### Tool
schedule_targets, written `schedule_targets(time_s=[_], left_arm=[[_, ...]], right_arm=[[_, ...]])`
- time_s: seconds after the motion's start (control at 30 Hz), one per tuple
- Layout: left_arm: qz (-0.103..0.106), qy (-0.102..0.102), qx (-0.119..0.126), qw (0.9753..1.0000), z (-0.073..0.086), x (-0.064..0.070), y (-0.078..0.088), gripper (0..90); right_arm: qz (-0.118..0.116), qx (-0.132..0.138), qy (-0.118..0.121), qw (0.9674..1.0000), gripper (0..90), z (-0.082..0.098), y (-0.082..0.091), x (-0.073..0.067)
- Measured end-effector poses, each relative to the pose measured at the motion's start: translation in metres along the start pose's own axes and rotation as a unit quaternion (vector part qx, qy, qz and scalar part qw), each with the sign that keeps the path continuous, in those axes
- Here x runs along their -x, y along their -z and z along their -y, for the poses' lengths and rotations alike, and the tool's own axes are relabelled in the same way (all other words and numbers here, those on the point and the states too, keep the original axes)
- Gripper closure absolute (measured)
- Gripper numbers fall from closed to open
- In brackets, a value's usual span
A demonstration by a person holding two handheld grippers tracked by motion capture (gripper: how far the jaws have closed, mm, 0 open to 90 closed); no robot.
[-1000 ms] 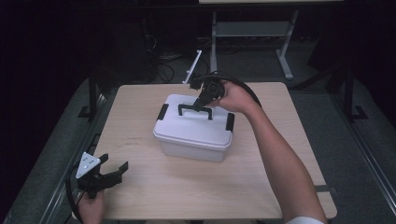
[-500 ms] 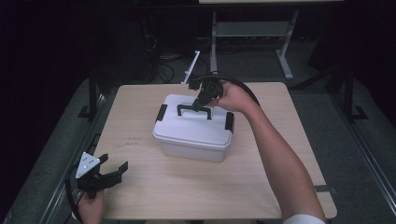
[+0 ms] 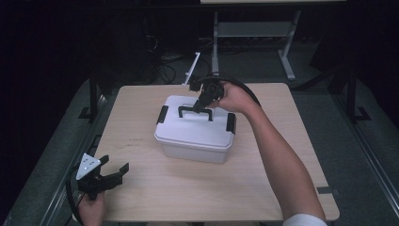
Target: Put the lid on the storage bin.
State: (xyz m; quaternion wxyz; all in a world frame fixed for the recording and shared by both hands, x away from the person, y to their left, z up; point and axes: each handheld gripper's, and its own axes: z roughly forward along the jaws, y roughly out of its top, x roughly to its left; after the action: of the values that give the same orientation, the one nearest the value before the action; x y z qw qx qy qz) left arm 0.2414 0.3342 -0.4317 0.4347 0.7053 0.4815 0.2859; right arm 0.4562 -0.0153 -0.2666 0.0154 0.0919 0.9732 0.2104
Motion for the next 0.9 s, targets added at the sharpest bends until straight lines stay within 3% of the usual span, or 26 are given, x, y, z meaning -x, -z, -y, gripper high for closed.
schedule_targets(time_s=[0.3,0.53,0.9], left_arm=[[0.000,-0.004,-0.002,1.0000,0.000,0.001,0.000,14.9],[0.000,0.000,0.002,1.0000,-0.001,0.000,0.000,14.9],[0.003,-0.002,0.002,1.0000,-0.001,0.002,-0.001,14.9]], right_arm=[[-0.008,0.011,-0.011,0.9998,82.9,0.006,0.001,0.001],[-0.013,0.020,-0.020,0.9995,72.8,0.010,0.006,0.001],[-0.013,0.032,-0.027,0.9990,69.3,0.019,0.015,-0.005]])
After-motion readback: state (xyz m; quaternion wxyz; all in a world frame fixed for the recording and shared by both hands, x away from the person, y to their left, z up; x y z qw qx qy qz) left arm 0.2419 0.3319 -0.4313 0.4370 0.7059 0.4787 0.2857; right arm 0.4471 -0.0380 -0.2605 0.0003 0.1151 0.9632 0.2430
